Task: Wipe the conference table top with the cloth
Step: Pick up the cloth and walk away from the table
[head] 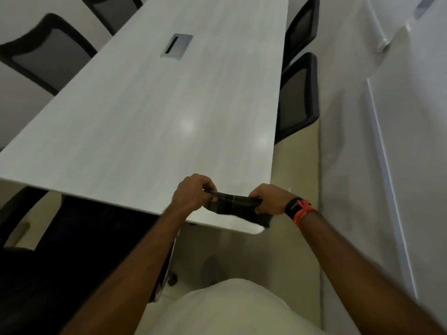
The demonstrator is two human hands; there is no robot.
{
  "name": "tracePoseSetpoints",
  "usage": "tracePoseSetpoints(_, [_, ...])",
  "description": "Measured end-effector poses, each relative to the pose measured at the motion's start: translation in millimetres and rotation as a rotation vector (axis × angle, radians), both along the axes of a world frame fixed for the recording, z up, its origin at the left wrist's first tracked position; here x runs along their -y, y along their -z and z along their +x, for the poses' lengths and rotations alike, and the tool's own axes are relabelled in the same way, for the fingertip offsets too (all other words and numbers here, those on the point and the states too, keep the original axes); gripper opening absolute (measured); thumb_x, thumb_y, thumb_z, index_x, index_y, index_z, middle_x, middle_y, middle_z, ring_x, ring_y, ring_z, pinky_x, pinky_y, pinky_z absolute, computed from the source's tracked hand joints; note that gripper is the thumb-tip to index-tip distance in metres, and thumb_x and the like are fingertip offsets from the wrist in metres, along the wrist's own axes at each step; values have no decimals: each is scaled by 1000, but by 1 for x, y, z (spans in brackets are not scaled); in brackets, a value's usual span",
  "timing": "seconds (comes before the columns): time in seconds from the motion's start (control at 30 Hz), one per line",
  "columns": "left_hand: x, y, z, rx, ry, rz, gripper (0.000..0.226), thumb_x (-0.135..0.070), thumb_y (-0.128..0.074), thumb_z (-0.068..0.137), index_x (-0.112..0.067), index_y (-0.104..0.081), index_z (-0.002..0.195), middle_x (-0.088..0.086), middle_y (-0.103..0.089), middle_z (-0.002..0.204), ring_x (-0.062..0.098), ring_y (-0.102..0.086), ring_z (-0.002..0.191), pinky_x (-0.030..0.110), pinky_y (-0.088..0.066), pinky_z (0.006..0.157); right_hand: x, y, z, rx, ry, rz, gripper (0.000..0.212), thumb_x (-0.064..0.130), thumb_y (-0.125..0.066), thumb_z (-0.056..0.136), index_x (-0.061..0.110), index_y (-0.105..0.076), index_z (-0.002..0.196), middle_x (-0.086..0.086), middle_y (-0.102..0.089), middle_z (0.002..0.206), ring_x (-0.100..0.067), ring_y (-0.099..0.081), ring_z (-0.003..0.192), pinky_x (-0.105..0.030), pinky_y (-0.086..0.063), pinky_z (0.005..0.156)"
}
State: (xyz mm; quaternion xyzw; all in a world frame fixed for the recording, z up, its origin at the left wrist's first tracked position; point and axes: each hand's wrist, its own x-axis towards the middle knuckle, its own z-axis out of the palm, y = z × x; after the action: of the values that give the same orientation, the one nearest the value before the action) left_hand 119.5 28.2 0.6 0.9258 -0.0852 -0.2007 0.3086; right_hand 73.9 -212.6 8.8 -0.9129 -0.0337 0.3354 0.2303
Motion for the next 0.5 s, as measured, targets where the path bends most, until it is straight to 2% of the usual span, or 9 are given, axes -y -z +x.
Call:
tracePoseSetpoints(0.03, [-1, 6, 11, 35, -37, 15, 17, -18, -79, 74, -32, -70, 73, -13, -69, 81, 7, -62, 77, 26, -47, 67, -3, 6, 8, 65, 42, -9, 21, 6, -61, 95, 18, -70, 110, 1, -66, 94, -22, -62, 92, -28, -44, 76])
tracePoseSetpoints(0.1, [-3, 18, 27, 102, -63, 24, 12, -18, -76, 78, -30, -72, 80, -14, -69, 84, 9, -61, 72, 25, -47, 62, -10, 18, 18, 169, 126, -31, 42, -1, -52, 96, 23, -67, 127, -2, -68, 104, -24, -63, 96, -30, -47, 80])
tracePoseSetpoints(0.17, [-4, 33, 34, 178, -28, 48, 10, -18, -73, 84, -27, -71, 86, -13, -68, 89, 11, -61, 78, 27, -50, 67, -19, 33, 19, 268, 140, -115, 64, -9, -46, 93, 29, -55, 145, -7, -63, 128, -28, -60, 113, -36, -50, 97])
tracePoseSetpoints(0.23, [-8, 54, 32, 221, 46, 131, 7, -19, -68, 89, -26, -67, 89, -8, -67, 93, 14, -62, 84, 30, -53, 71, -28, 52, 14, 299, 97, -190, 72, -13, -45, 91, 27, -49, 150, -10, -51, 147, -30, -50, 131, -39, -41, 113])
tracePoseSetpoints(0.37, [-21, 96, 14, 56, 282, 336, 7, -19, -60, 92, -21, -63, 98, 0, -68, 105, 20, -64, 94, 35, -55, 81, -42, 88, -12, 148, -115, -276, 81, -19, -41, 90, 22, -30, 159, -3, -19, 169, -29, -13, 155, -42, -22, 125])
tracePoseSetpoints(0.43, [-26, 105, 9, -53, 362, 311, 13, -28, -65, 90, -21, -65, 101, -1, -68, 105, 17, -64, 94, 32, -54, 82, -45, 98, -23, 85, -106, -273, 84, -15, -43, 91, 23, -20, 162, -1, -6, 171, -27, -1, 157, -45, -15, 127])
tracePoseSetpoints(0.5, [-27, 106, 8, -111, 364, 253, 24, -44, -67, 88, -23, -65, 100, -4, -66, 99, 13, -63, 88, 29, -53, 78, -44, 100, -27, 46, -53, -220, 81, -5, -49, 92, 24, -20, 162, -1, -2, 171, -26, 4, 157, -47, -13, 127])
